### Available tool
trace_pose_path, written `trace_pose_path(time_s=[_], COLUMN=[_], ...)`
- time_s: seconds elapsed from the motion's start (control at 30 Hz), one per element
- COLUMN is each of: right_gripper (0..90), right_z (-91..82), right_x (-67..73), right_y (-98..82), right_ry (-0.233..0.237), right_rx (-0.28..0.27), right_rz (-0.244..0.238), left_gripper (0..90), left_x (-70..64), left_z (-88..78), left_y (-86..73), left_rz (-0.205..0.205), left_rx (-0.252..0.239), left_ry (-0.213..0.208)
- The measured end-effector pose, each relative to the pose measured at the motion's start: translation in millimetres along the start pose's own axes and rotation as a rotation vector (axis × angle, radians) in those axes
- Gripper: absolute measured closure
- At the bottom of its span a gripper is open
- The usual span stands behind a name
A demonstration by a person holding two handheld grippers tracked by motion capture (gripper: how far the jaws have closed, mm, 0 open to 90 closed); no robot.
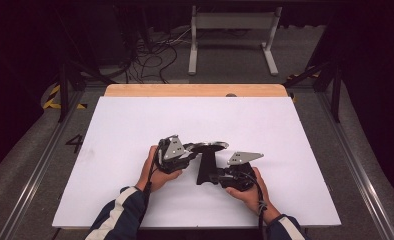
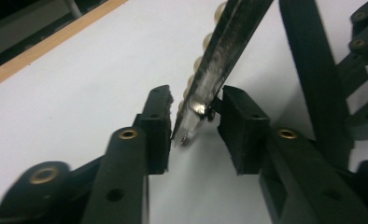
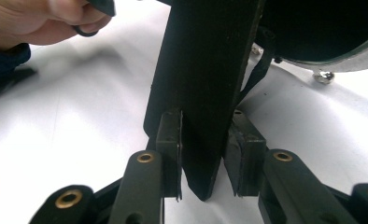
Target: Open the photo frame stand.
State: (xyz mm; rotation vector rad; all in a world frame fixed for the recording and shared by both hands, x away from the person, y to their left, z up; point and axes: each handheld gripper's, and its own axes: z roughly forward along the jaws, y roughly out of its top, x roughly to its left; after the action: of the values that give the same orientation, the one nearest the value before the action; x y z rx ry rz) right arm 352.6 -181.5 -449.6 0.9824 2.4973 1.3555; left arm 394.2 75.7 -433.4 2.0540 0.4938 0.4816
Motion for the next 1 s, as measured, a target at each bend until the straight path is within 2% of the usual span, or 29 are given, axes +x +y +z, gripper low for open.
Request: trace_pose_path(time_s=[0.1,0.27,0.4,0.53,0.63,0.77,0.8,0.87,1.0], right_gripper=[69.4,69.8,73.9,79.5,84.3,90.0,90.0,90.0,90.0], right_z=[-4.9,-17.0,-24.7,-27.3,-30.2,-34.6,-35.3,-36.7,-37.2], right_x=[-0.3,1.8,3.6,6.1,8.3,12.0,13.0,15.3,21.4], right_y=[-0.4,1.5,0.3,-1.8,-3.3,-5.3,-5.8,-6.3,-5.0], right_ry=[-0.003,-0.024,-0.04,-0.065,-0.085,-0.113,-0.118,-0.125,-0.145], right_rx=[-0.013,-0.045,-0.06,-0.06,-0.064,-0.078,-0.082,-0.092,-0.111], right_rz=[0.001,-0.015,-0.022,-0.027,-0.029,-0.042,-0.047,-0.053,-0.054], left_gripper=[59.4,58.8,58.2,57.3,55.9,49.0,48.3,47.6,46.0], left_x=[-0.4,-1.2,-1.3,1.4,6.7,11.7,12.8,15.0,16.5], left_z=[-13.8,-38.4,-57.4,-67.5,-68.2,-59.3,-54.8,-47.7,-36.9], left_y=[-4.6,-18.6,-29.0,-35.6,-38.0,-31.3,-28.7,-25.4,-20.8], left_rz=[0.016,0.01,0.018,0.011,-0.001,-0.013,-0.019,-0.046,-0.048], left_rx=[-0.008,-0.002,0.015,0.03,0.029,0.027,0.033,0.029,0.032], left_ry=[0.001,-0.014,-0.023,-0.018,-0.008,-0.009,0.006,-0.009,-0.017])
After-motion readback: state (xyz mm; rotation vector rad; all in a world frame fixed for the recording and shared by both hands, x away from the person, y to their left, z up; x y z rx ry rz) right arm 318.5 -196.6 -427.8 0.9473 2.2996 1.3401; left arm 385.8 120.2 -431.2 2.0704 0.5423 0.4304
